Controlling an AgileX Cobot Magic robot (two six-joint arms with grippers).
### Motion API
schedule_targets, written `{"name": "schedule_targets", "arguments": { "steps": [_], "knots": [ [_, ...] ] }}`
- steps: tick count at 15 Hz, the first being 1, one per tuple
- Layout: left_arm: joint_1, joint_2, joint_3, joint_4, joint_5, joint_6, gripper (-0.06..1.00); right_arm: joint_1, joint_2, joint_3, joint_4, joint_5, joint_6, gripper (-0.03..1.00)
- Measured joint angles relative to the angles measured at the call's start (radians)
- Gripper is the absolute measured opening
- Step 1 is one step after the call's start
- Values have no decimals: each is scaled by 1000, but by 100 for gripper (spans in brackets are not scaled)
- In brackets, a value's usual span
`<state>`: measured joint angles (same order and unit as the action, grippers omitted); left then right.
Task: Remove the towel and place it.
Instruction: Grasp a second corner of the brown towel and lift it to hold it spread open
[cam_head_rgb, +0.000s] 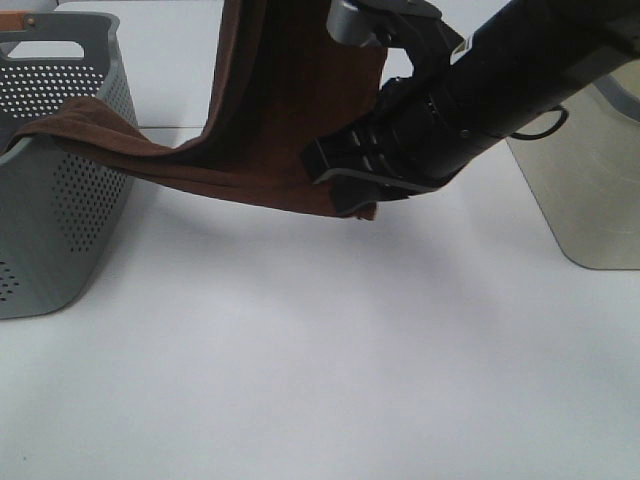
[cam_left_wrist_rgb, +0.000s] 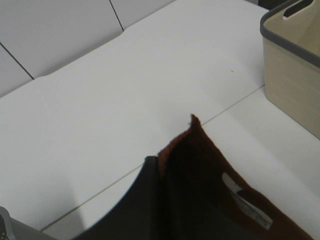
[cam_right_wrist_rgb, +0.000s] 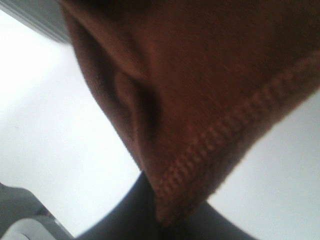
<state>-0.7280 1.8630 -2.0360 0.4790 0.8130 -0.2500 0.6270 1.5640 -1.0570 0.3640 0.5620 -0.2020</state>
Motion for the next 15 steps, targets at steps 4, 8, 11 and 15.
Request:
{"name": "schedule_targets", "arguments": {
  "steps": [4,8,11,15],
  "knots": [
    [0,22,0,-69,64,-39,0,0,-66,-47,-476,216,393,0],
    [-1,-1,0,-267,-32,-40,0,0,-269,-49,-585,379,438,0],
    [-2,-35,0,-293,-33,-40,0,0,-364,-49,-689,550,477,0],
    [-2,-128,0,-324,-3,-39,0,0,-505,-49,-746,619,487,0]
  ]
}}
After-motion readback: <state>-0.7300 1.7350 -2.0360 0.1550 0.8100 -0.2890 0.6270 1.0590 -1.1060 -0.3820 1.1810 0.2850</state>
